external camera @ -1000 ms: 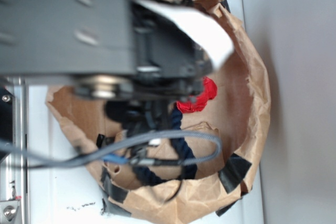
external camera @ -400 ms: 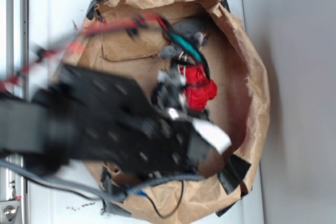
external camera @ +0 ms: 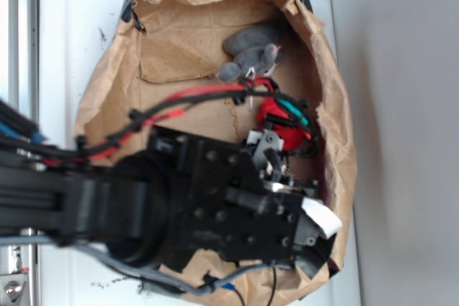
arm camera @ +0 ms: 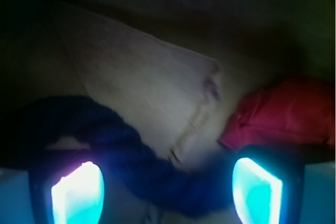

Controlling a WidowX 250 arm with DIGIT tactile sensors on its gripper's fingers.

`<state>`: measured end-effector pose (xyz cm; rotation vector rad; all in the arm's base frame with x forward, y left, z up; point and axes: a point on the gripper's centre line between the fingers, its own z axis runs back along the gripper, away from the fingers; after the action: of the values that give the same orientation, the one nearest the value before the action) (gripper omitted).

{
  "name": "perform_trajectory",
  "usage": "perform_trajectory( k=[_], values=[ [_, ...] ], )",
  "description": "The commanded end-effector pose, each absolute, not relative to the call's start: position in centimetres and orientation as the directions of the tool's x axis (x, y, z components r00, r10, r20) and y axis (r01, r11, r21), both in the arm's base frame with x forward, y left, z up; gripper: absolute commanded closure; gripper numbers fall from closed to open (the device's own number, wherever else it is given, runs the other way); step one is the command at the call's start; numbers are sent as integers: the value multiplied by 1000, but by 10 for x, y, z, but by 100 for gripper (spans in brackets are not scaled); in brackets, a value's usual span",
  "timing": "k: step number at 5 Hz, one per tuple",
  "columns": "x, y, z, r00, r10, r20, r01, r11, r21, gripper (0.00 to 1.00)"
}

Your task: Grab the blue rope.

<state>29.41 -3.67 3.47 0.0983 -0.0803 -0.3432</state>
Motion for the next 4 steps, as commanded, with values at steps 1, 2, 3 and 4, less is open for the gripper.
perform_trajectory(
  k=[1, 2, 3, 4],
  values=[
    [306, -46, 9, 930, -360, 72, 351, 929, 117, 24],
    [294, -47, 7, 929, -354, 105, 341, 932, 123, 100],
    [291, -41, 20, 927, -344, 152, 328, 937, 120, 100],
    [282, -35, 48, 937, -287, 196, 268, 956, 120, 100]
  ],
)
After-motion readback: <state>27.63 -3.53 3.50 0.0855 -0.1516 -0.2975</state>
